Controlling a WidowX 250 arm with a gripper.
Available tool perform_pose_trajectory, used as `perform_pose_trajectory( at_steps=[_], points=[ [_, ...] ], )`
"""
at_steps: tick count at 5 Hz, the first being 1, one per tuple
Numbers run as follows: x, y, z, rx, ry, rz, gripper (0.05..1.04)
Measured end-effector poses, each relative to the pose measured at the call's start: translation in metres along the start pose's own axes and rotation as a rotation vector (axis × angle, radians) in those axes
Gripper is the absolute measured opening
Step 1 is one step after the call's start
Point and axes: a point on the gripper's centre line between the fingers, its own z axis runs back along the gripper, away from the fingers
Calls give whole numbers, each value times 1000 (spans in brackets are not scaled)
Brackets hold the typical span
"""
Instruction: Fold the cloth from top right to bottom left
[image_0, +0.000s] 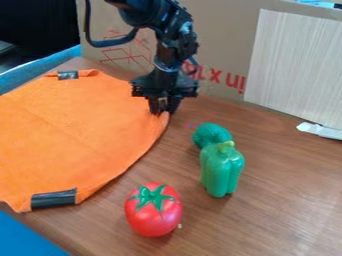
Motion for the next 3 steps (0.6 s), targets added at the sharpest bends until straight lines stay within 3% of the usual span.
perform_pose_trajectory(
  at_steps=[1, 2, 3],
  points=[
    [-5, 4, 8, -27, 28, -8, 153],
    [-2, 13, 25, -76, 30, 1, 66],
    [5, 26, 42, -131, 27, 21, 58]
  ],
)
